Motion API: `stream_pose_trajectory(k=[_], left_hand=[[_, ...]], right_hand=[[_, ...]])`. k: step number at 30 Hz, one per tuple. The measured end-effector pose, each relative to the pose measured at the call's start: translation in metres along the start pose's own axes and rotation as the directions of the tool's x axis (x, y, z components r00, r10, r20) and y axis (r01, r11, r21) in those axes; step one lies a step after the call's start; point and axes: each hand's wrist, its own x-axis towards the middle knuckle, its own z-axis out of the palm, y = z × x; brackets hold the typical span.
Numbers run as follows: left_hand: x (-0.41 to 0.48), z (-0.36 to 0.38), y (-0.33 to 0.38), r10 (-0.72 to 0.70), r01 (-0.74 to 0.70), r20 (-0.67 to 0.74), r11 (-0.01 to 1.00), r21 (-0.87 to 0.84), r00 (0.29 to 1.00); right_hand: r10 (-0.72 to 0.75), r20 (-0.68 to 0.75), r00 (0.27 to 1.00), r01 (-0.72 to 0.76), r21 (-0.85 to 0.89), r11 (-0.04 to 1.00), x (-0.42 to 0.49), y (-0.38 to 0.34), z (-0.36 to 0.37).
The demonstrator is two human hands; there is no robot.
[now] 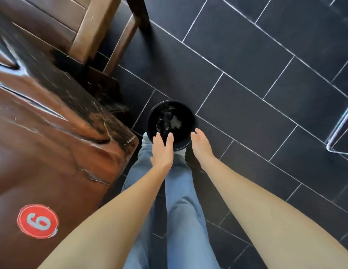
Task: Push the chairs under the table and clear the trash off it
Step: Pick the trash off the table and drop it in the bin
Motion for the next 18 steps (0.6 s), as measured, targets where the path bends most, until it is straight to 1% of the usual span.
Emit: stream_pose_trajectory(k=[2, 4, 5, 6, 8, 10, 12, 14, 16, 18], left_hand=[[-0.015, 0.0, 0.009, 0.052, -0.053, 0.044, 0.998, 0.031, 0.998], [-0.032, -0.005, 0.018, 0.137, -0.144, 0.095, 0.988, 0.062, 0.986], [-0.042, -0.009, 0.022, 0.193, -0.204, 0.108, 0.974, 0.102, 0.975], [-0.054, -0.014, 0.026, 0.262, -0.279, 0.113, 0.943, 0.182, 0.958], [-0.082, -0.027, 0.034, 0.442, -0.451, 0.116, 0.811, 0.372, 0.889], [-0.114, -0.042, 0.046, 0.596, -0.564, 0.092, 0.685, 0.461, 0.798], [-0.145, -0.059, 0.06, 0.673, -0.591, 0.022, 0.633, 0.501, 0.739], [-0.169, -0.084, 0.07, 0.711, -0.585, -0.067, 0.626, 0.516, 0.7], [-0.187, -0.116, 0.072, 0.723, -0.561, -0.164, 0.639, 0.525, 0.671], [-0.2, -0.154, 0.068, 0.708, -0.52, -0.271, 0.678, 0.519, 0.652]], right_hand=[[-0.064, -0.007, 0.998, 0.063, -0.036, 0.997, -0.015, -0.011, -0.005], [-0.143, -0.011, 0.99, 0.142, -0.095, 0.985, -0.033, -0.025, -0.01], [-0.192, -0.01, 0.981, 0.19, -0.126, 0.974, -0.041, -0.033, -0.013], [-0.247, -0.007, 0.969, 0.243, -0.156, 0.958, -0.051, -0.042, -0.015], [-0.354, 0.0, 0.935, 0.347, -0.197, 0.917, -0.071, -0.06, -0.018], [-0.442, 0.004, 0.897, 0.432, -0.218, 0.875, -0.094, -0.077, -0.021], [-0.498, 0.029, 0.867, 0.489, -0.248, 0.836, -0.119, -0.089, -0.022], [-0.532, 0.092, 0.842, 0.531, -0.32, 0.785, -0.141, -0.096, -0.02], [-0.574, 0.179, 0.799, 0.588, -0.433, 0.683, -0.158, -0.107, -0.012], [-0.62, 0.267, 0.737, 0.655, -0.507, 0.56, -0.173, -0.126, 0.006]])
